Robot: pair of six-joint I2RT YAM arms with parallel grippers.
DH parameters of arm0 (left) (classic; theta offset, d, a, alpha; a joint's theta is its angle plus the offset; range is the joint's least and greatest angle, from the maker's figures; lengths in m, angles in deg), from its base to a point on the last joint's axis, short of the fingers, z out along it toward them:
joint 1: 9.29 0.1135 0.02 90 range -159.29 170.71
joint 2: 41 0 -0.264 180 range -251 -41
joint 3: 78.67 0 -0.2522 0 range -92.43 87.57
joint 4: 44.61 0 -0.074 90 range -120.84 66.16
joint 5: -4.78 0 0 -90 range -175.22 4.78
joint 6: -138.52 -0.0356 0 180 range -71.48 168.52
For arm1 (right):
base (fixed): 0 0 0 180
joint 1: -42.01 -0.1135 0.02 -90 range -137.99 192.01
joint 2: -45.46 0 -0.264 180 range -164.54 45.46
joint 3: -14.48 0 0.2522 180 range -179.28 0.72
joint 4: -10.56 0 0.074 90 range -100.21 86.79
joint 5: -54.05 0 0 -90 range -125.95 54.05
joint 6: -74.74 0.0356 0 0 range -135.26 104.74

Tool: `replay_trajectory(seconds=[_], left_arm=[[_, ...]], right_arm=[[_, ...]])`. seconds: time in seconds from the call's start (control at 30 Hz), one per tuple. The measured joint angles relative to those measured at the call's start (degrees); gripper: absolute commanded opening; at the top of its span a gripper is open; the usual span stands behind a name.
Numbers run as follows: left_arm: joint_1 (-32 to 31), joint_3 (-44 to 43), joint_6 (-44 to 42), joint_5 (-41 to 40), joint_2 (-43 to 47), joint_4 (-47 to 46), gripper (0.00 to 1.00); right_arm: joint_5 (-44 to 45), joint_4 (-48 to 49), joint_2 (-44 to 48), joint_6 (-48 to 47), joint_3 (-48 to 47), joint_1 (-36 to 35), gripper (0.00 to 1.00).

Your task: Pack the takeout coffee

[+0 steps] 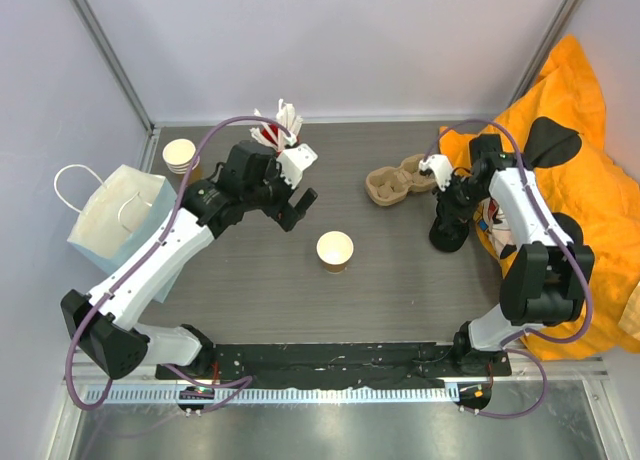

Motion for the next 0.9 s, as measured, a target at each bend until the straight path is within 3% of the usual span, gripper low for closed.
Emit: replay_trajectory(seconds=[0.3,0.6,0.77,0.9], left_arm=[[-0.63,-3.91,-8.35,-1.01,-1.22,-0.33,1.00],[-6.14,-4.20,-25.07,-6.27,-4.24,0.44,1.00],[-8.50,-7.61,-36.04,-8.76,-4.11,2.86,1.00],[-13.11,-7.23,-47.91,-10.69,-1.51,-1.11,1.00]], right_arm=[[-7.76,-8.00,2.14,1.05,-9.90,0.00,0.07],[-22.18,-15.96,-3.54,1.22,-24.81,-1.49,0.09],[-25.49,-16.61,-7.32,3.26,-28.48,-5.95,0.09],[-28.79,-16.92,-9.11,4.70,-30.45,-9.18,0.09]])
